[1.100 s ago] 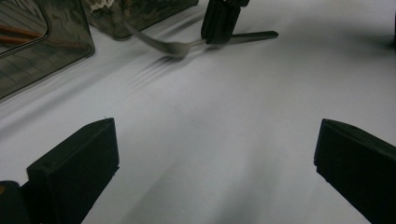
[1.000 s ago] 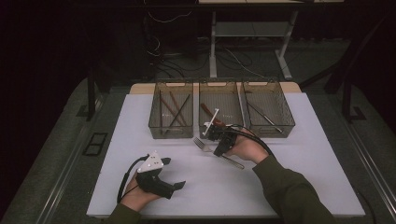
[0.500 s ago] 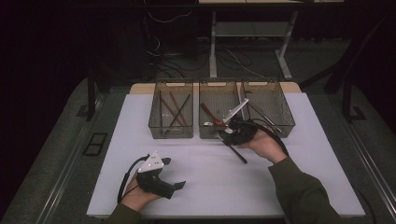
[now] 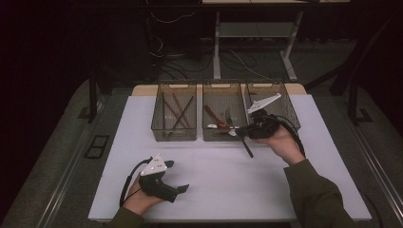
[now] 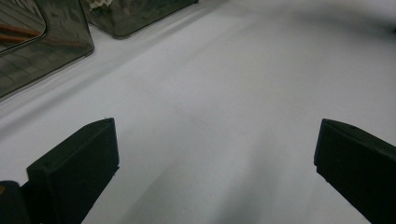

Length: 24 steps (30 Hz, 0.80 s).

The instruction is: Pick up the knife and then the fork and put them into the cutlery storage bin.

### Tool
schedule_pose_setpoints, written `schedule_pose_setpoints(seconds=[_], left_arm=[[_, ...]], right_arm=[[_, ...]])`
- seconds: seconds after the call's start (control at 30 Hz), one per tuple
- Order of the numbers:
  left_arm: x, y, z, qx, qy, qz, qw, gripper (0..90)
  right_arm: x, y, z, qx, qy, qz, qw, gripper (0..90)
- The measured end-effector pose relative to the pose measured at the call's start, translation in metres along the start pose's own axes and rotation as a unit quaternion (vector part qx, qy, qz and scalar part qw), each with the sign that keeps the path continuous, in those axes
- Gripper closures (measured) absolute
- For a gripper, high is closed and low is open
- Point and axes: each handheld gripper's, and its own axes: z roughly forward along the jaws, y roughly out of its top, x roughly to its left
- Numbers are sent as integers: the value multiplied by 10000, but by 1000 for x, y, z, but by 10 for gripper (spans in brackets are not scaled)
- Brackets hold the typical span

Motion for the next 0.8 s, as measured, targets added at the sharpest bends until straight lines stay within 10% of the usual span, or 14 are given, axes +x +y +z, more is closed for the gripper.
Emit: schedule_pose_setpoints(seconds=[0.8], left_arm=[[0, 0, 1, 10, -16, 9, 10000, 0]], right_arm=[[-32, -15, -45, -1100, -417, 414, 9922, 846]])
